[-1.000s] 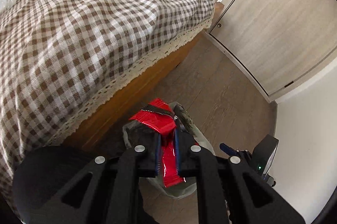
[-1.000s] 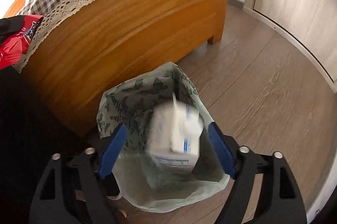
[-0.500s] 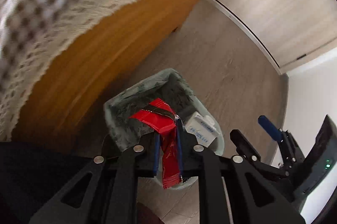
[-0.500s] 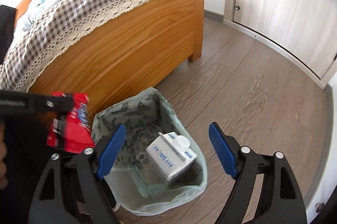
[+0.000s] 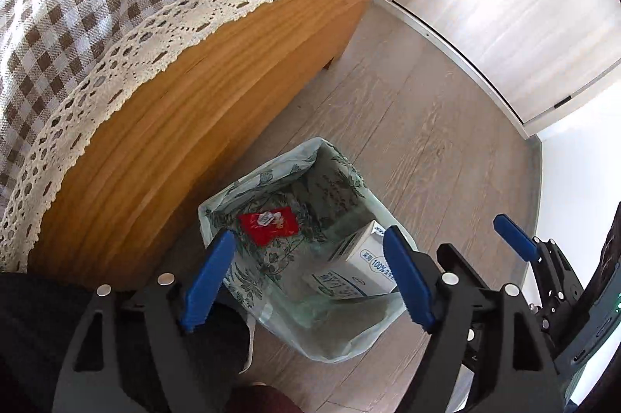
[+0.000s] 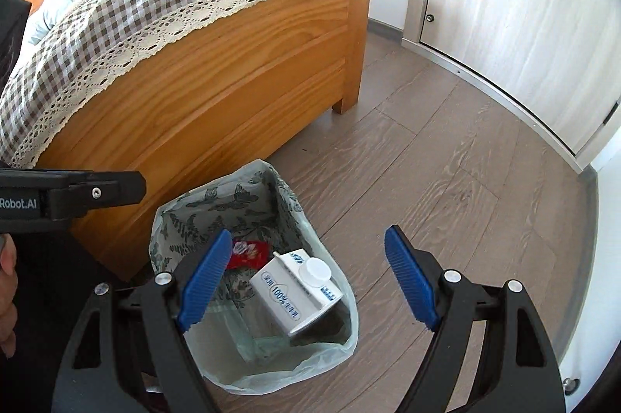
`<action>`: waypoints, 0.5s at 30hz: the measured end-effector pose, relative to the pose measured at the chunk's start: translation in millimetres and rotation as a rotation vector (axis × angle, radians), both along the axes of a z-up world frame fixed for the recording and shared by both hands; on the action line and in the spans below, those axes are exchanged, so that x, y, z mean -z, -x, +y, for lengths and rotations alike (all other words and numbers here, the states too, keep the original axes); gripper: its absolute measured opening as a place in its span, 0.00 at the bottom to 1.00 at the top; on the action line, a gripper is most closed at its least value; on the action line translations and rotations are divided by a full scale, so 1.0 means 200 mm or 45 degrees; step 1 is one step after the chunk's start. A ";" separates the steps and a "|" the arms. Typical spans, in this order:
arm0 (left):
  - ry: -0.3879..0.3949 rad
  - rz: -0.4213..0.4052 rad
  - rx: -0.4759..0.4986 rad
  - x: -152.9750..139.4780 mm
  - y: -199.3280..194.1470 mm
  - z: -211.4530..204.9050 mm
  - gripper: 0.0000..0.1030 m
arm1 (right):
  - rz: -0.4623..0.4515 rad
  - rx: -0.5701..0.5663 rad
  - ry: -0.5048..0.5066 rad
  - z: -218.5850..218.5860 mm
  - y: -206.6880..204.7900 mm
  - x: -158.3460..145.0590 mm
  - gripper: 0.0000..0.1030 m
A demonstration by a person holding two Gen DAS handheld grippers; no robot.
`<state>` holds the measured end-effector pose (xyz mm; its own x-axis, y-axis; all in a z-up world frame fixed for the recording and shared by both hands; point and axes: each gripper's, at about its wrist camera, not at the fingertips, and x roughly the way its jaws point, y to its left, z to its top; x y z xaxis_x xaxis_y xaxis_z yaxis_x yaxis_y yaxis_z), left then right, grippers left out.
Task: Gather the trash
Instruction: 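Move both tools back over the trash on the bed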
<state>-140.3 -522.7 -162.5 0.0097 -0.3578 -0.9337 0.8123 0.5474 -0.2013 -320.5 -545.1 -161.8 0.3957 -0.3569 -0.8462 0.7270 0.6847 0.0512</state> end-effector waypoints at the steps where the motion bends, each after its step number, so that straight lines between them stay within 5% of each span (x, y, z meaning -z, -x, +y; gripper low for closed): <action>1: 0.001 -0.009 -0.004 -0.01 -0.01 0.02 0.74 | 0.007 -0.001 0.003 0.00 0.00 0.00 0.76; 8: 0.107 -0.114 -0.065 -0.13 -0.03 0.07 0.80 | 0.019 0.008 0.034 0.00 -0.01 -0.05 0.76; 15: 0.358 -0.148 -0.124 -0.37 -0.11 0.26 0.81 | -0.061 -0.008 0.208 0.04 -0.07 -0.26 0.76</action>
<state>-118.5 -471.3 -88.2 0.1576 -0.5938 -0.7890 0.7851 0.5600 -0.2646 -305.6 -536.3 -109.6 0.4369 -0.4857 -0.7571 0.7222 0.6911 -0.0266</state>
